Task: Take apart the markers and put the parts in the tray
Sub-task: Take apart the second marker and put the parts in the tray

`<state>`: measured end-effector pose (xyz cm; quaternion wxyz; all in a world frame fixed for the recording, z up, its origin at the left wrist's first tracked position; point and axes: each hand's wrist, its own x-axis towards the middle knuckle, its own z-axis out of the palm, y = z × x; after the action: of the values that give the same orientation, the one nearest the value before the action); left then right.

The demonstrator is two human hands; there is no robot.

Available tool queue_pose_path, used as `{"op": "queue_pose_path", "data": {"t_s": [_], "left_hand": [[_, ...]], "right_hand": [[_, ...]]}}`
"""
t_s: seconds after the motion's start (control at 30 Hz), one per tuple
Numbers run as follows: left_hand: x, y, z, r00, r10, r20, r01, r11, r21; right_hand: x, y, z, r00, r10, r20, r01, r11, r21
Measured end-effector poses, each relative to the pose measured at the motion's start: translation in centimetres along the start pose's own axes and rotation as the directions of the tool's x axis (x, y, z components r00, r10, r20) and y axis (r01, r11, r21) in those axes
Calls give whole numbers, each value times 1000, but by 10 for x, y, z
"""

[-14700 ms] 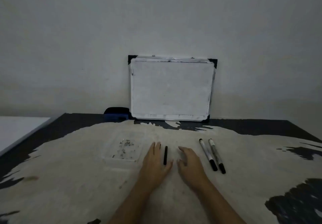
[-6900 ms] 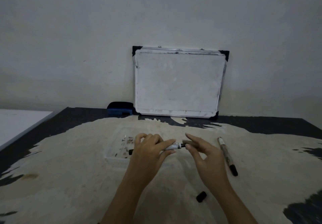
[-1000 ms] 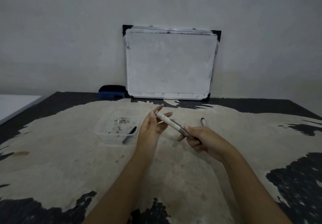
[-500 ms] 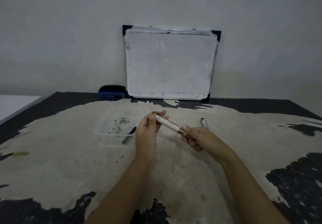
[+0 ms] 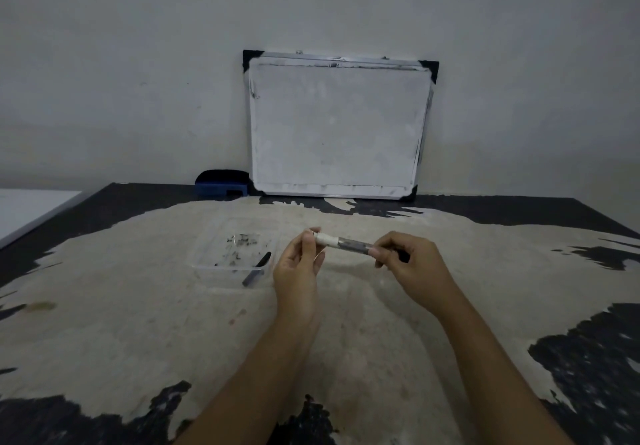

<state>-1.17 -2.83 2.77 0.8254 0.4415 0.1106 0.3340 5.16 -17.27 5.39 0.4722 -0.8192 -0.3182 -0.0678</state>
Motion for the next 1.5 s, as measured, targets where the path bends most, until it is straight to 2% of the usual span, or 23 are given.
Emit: {"op": "queue_pose_path", "data": {"t_s": [0.27, 0.53, 0.67, 0.77, 0.87, 0.93, 0.97, 1.03, 1.1, 1.17, 1.23, 1.33, 1.4, 1.5], "left_hand": [[-3, 0, 5, 997, -21, -72, 21, 1000, -8], [-5, -2, 6, 974, -43, -223, 55, 997, 45], [3, 1, 0, 951, -119, -287, 113, 993, -37], [2, 3, 0, 975, -98, -202, 95, 995, -26], [-4, 1, 4, 992, -84, -90, 87, 996, 36], [-4, -1, 2, 997, -62, -54, 73, 971, 230], [-3, -1, 0, 999, -31, -23, 37, 923, 382], [-2, -1, -5, 992, 34, 123, -105, 762, 639], [-4, -1, -7, 955, 35, 294, -254, 609, 751], [-6, -4, -7, 920, 5, 392, -341, 503, 794], [-6, -7, -8, 900, -18, 436, -389, 420, 820], [-4, -11, -9, 886, -9, 464, -430, 362, 827], [-3, -11, -9, 888, 20, 460, -434, 369, 822], [-2, -10, -10, 915, 38, 401, -379, 416, 827]], "right_hand": [[0, -1, -2, 988, -127, -93, 118, 989, -88], [0, -1, -1, 930, -342, -131, 288, 903, -318], [2, 0, -5, 910, -394, -130, 320, 866, -384], [1, 3, -12, 936, -324, -138, 268, 909, -321], [0, 11, -15, 975, -174, -136, 131, 951, -279], [1, 20, -19, 981, -104, -166, 52, 955, -293], [1, 23, -20, 980, -81, -183, 21, 951, -308], [1, 28, -23, 980, -43, -195, -24, 943, -331], [0, 29, -23, 983, -24, -183, -41, 938, -344], [0, 26, -22, 988, -39, -148, -19, 929, -371], [0, 22, -21, 993, -55, -104, 2, 890, -455], [0, 17, -19, 987, -138, -82, 48, 740, -670], [0, 11, -17, 977, -194, -83, 64, 648, -759], [4, 7, -15, 969, -235, -71, 84, 590, -803]]}}
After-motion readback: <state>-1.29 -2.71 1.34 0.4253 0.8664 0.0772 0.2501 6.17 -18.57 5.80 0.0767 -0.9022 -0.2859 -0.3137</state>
